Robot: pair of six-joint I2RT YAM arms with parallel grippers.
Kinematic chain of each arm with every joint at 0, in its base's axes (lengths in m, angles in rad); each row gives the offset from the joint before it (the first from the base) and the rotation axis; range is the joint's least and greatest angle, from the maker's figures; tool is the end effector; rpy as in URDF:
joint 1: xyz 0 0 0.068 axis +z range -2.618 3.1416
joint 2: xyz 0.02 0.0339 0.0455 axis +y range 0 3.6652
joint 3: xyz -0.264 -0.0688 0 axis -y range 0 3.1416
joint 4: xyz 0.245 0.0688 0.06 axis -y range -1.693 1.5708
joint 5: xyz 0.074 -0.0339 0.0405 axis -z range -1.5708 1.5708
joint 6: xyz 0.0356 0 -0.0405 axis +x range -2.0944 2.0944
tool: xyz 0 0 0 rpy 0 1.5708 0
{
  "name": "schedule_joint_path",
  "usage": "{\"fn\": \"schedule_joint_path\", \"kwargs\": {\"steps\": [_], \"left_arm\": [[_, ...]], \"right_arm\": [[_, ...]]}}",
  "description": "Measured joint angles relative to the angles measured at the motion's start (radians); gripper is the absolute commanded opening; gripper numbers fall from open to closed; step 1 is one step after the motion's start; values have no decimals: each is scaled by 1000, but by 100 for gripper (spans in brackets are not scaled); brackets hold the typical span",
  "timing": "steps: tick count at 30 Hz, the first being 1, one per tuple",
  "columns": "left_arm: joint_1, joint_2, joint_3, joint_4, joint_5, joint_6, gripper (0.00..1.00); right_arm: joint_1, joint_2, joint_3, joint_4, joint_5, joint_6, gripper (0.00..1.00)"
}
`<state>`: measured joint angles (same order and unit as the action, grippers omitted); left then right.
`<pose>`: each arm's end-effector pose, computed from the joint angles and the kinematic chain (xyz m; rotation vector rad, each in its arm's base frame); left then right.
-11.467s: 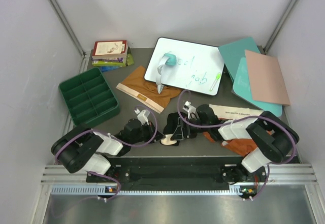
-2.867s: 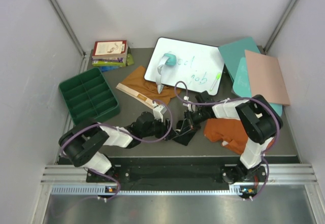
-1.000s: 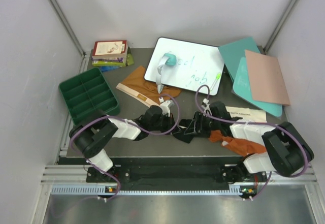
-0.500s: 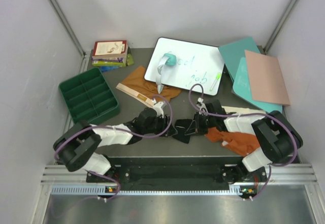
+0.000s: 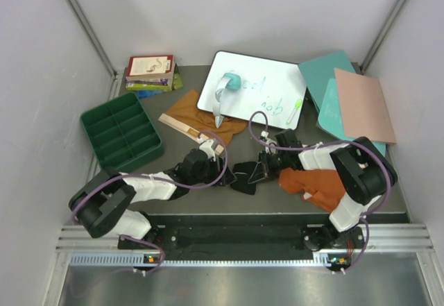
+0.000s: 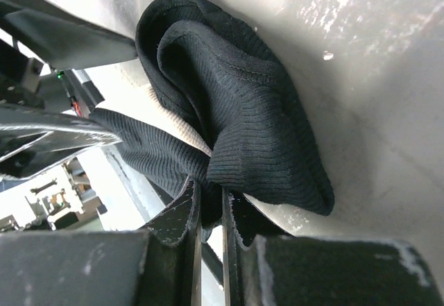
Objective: Roll the underwear
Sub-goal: Roll the underwear to the center of the board.
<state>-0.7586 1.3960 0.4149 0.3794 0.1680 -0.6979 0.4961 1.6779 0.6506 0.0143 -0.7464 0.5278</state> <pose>0.1775 -0.1764 0.1415 0.1750 2.3399 -0.9686 0.2341 0.1542 0.1124 -0.2621 2.7277 1.3116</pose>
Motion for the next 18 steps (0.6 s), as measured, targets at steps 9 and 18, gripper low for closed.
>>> {"fn": "schedule_joint_path", "kwargs": {"steps": [9, 18], "left_arm": [[5, 94, -32, 200, 17, -36, 55], [10, 242, -34, 414, 65, -72, 21]], "right_arm": [[-9, 14, 0, 11, -34, -29, 0], [-11, 26, 6, 13, -51, -39, 0]]}}
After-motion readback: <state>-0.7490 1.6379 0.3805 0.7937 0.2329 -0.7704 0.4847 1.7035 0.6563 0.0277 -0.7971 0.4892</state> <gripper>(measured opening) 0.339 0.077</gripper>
